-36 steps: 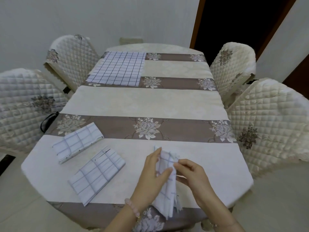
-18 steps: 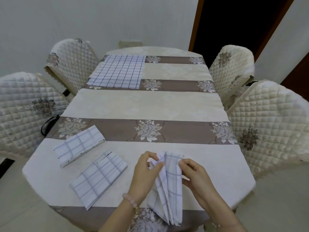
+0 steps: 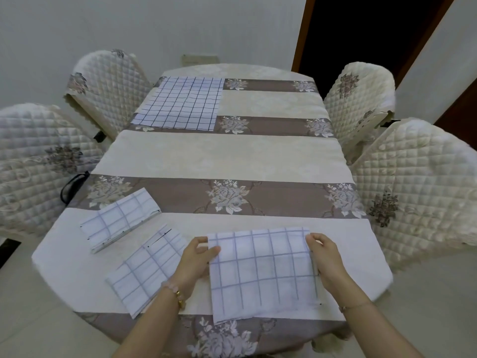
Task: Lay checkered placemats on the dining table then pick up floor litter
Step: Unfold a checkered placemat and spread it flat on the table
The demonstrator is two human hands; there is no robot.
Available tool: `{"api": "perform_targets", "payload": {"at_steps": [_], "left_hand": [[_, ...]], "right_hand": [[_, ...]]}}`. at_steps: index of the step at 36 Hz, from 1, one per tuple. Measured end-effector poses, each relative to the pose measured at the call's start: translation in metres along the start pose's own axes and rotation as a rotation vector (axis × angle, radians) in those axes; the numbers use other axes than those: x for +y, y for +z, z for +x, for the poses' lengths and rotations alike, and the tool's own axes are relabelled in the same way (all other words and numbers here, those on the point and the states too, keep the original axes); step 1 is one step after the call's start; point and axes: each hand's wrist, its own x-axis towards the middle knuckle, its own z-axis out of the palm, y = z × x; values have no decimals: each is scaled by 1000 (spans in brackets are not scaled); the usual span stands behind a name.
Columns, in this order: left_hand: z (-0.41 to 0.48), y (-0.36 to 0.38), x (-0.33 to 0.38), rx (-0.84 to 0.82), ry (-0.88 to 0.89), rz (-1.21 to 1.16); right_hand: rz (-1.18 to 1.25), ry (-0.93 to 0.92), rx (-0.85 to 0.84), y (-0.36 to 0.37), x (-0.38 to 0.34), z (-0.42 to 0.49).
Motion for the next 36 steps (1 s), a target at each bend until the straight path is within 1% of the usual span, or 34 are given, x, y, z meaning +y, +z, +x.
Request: {"api": "perform_targets", "payload": {"at_steps": [3,5,9,11,13,15,16,17,18,21,22,24,27,30,33,36], "left_hand": [[-3,-4,-16,-106,-134,3],[-4,-7,-26,-155,-188,10],[-9,-9,-39,-182,-210,65],[-12,-7,-40,-185,-197,47],[-16,-5,-38,-167,-169,10],[-20,-2,-34,-165,-137,-41],[-23,0,-32,-168,-121,-61],[-24,2,-31,-165,-106,-72],[-25,4,-29,-156,-92,-77],[-26,12,-23,-120,-52,-96],[-26,15,-20,-111,-43,-108],[-26,20,-14,-96,-22,-121],[-25,26,-5,-104,18,-146],[-26,30,1,-129,48,-169],[-27,32,5,-126,71,-156],[-27,24,9,-76,87,-108]], "right_hand": [[22,30,44,1,2,9],[30,46,83,0,3,13],[44,64,118,-3,1,16],[-32,37,109,-3,0,12],[-221,-78,134,-1,-1,4],[-411,-283,183,2,-5,-10],[-448,-382,181,5,-8,-19],[-450,-449,134,8,-11,-28],[-424,-482,43,13,-13,-39],[-352,-463,-318,32,-17,-71],[-371,-468,-391,39,-16,-78],[-413,-486,-466,49,-13,-87],[-371,-452,-483,58,-13,-90],[-309,-436,-455,60,-16,-91],[-211,-472,-375,57,-18,-87],[-101,-475,-303,46,-21,-75]]}}
